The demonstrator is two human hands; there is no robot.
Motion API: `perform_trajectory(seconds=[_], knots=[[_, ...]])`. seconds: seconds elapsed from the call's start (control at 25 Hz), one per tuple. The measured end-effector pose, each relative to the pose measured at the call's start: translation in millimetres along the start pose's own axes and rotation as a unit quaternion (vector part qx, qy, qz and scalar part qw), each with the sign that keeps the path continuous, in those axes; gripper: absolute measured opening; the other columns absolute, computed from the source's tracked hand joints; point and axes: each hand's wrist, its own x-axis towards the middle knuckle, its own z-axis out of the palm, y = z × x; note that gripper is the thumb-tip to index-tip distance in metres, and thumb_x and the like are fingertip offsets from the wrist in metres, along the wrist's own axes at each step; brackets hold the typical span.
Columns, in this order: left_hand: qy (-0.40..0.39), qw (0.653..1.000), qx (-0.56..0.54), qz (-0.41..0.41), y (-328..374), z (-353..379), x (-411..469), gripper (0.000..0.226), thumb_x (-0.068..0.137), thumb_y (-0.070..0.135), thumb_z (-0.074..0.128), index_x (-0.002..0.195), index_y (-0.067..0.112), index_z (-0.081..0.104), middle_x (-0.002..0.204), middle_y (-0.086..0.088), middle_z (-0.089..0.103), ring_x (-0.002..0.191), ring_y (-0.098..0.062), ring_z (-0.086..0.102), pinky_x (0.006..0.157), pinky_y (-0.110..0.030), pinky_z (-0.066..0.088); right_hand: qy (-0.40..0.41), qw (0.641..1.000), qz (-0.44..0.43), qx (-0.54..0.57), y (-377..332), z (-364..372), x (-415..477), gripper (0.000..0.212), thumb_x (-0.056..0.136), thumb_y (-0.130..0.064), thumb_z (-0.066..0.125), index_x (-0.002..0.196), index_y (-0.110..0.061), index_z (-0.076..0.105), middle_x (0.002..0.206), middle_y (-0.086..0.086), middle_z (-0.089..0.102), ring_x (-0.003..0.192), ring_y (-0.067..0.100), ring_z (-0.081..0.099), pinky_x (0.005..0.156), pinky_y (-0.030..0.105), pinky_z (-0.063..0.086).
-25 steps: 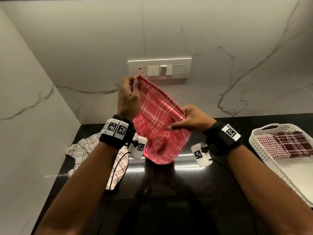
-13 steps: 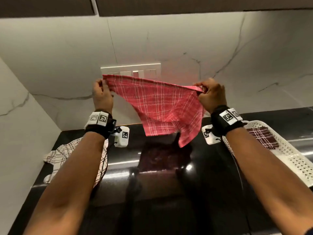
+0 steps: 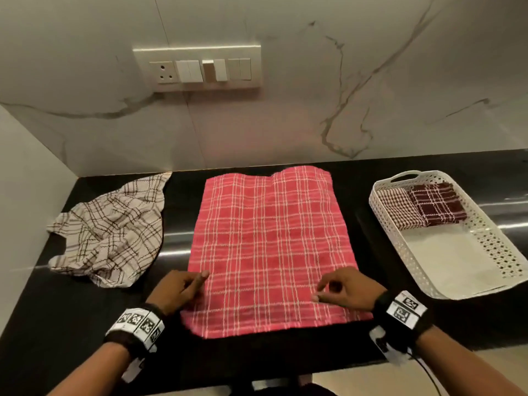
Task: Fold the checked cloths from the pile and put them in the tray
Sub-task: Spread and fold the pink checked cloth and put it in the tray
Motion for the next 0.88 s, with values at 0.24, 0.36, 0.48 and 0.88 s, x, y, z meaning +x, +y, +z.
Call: perform_trajectory(seconds=[0.24, 0.36, 0.48, 0.88], knots=[[-0.015, 0.985, 0.172, 0.027, 32.1, 26.8, 64.3, 0.067, 0.084, 0.073, 0.049, 0.139, 0.036, 0.042, 0.147, 0.003, 0.047, 0.134, -0.016, 0.045, 0.111, -0.046, 0.039, 0.123, 0.987, 0.087, -0.051, 2.8, 0.0, 82.9, 0.102, 0.077, -0.081, 0.054, 0.155, -0.022, 0.027, 0.159, 0.012, 0.032, 0.147, 0.026, 0.031, 0.120, 0.047, 0.028], [-0.066, 0.959, 0.267, -0.064, 31.9, 53.4, 96.7, 0.116, 0.068, 0.095, 0.028, 0.153, 0.032, -0.019, 0.158, -0.002, -0.030, 0.147, -0.028, -0.022, 0.117, -0.055, -0.009, 0.047, 0.974, 0.136, -0.172, 24.7, 28.4, 102.1, 0.124, 0.063, -0.101, 0.025, 0.154, -0.030, -0.020, 0.161, 0.011, -0.027, 0.147, 0.028, -0.027, 0.117, 0.050, -0.013], [-0.093, 0.959, 0.258, -0.073, 31.1, 56.4, 114.7, 0.117, 0.063, 0.100, 0.018, 0.147, 0.035, -0.031, 0.155, -0.002, -0.039, 0.143, -0.028, -0.033, 0.116, -0.059, -0.015, 0.015, 0.973, 0.155, -0.170, 38.9, 24.2, 108.4, 0.125, 0.061, -0.103, 0.024, 0.149, -0.032, -0.030, 0.154, 0.007, -0.039, 0.145, 0.030, -0.032, 0.113, 0.051, -0.017], [-0.140, 0.965, 0.147, 0.165, 89.6, 87.5, 21.3, 0.034, 0.087, 0.060, 0.054, 0.113, 0.038, 0.058, 0.111, 0.011, 0.060, 0.102, -0.008, 0.050, 0.092, -0.040, 0.050, 0.021, 0.985, -0.132, -0.112, -16.3, 49.5, 21.8, 0.052, 0.081, -0.062, 0.063, 0.117, -0.024, 0.065, 0.123, 0.000, 0.058, 0.115, 0.018, 0.049, 0.095, 0.036, 0.048]])
